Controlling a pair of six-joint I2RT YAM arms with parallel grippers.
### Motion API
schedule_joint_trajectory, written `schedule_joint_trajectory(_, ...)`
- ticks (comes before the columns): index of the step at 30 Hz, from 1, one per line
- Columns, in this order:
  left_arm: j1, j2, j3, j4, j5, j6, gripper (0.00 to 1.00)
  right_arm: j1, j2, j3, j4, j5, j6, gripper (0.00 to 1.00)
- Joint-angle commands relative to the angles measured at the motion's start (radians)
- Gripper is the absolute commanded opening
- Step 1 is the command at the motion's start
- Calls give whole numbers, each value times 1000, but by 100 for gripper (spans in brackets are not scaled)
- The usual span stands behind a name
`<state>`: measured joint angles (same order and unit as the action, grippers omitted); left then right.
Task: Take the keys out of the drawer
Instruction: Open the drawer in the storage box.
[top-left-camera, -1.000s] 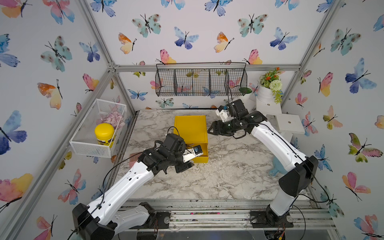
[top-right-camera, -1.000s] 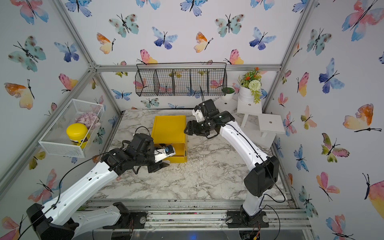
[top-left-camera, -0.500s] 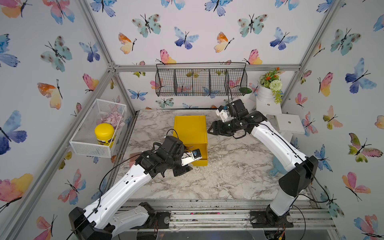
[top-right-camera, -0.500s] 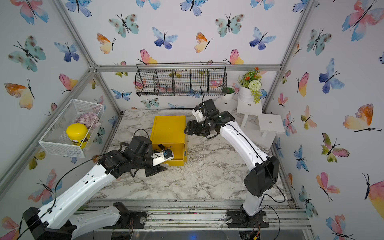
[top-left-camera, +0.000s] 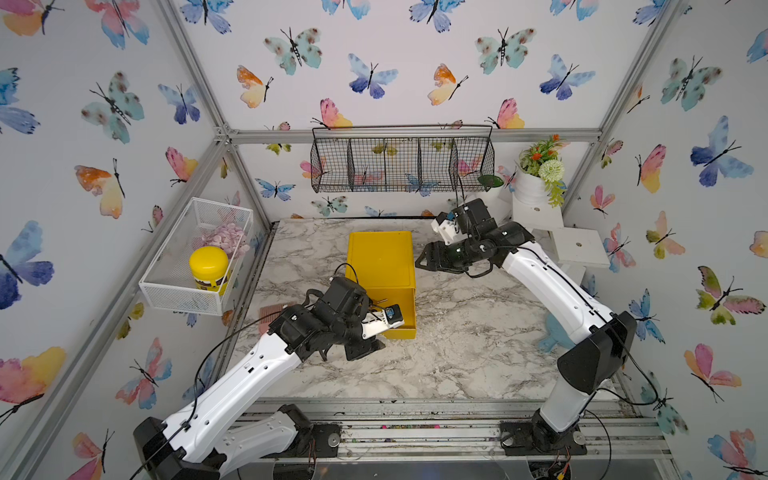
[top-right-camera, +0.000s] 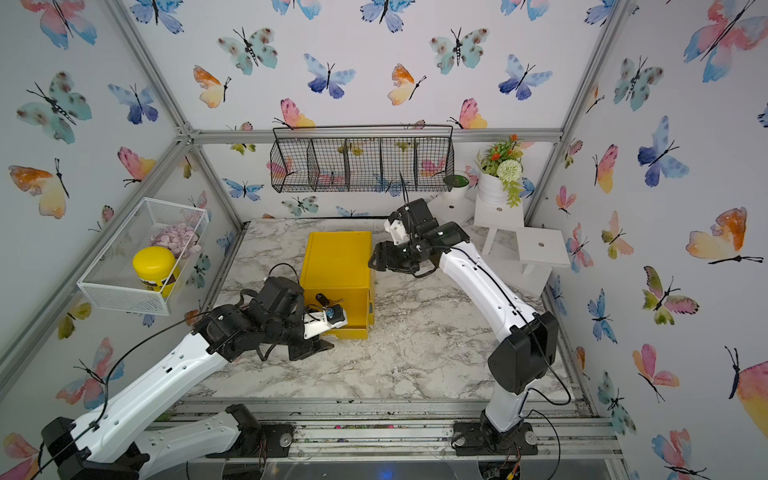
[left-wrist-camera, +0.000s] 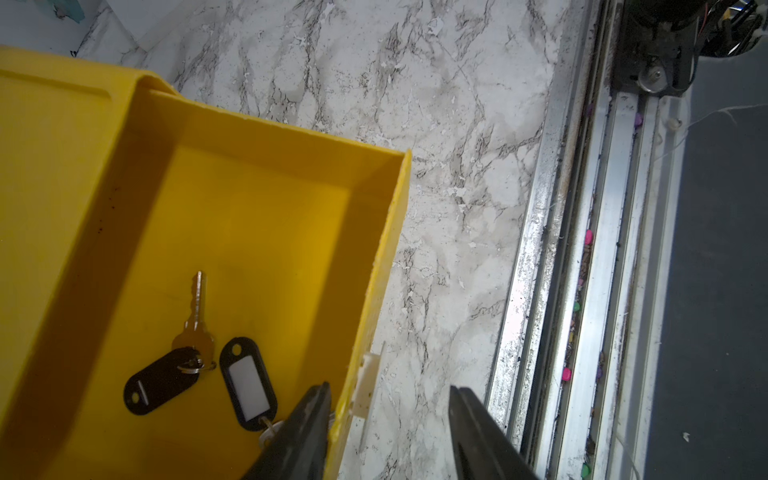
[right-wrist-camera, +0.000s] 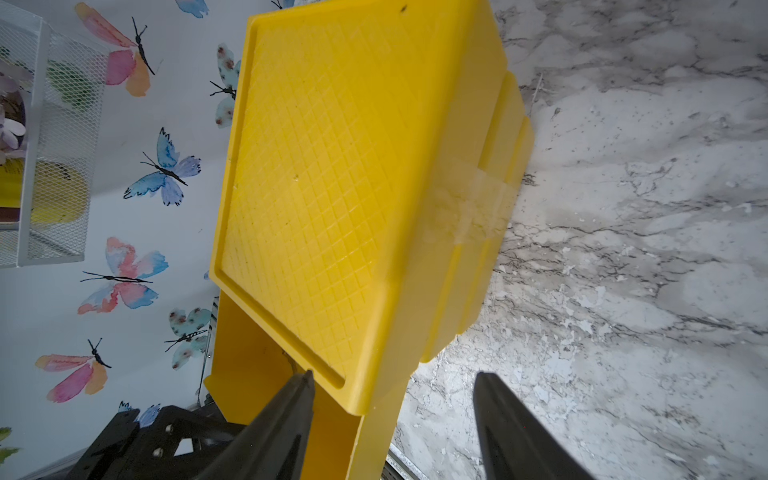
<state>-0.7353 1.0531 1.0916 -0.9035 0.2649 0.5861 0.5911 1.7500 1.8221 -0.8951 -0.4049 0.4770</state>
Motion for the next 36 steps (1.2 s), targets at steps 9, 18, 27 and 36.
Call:
schedule_joint_trajectory(9, -34, -31, -3, -99, 78, -58, 51, 7, -3, 34, -37, -22, -12, 67)
schedule_joint_trajectory(18, -47, -47, -6, -94, 74, -79, 51, 7, -4, 50, -50, -15, -12, 66)
schedule_joint_trajectory(27, -46, -130, 70, 81, 40, -177, 57, 11, 25, 266, -162, 47, -10, 59)
schedule_joint_trajectory(36, -43, -290, 52, 323, -321, -428, 69, 166, 31, 378, -207, 161, -16, 53)
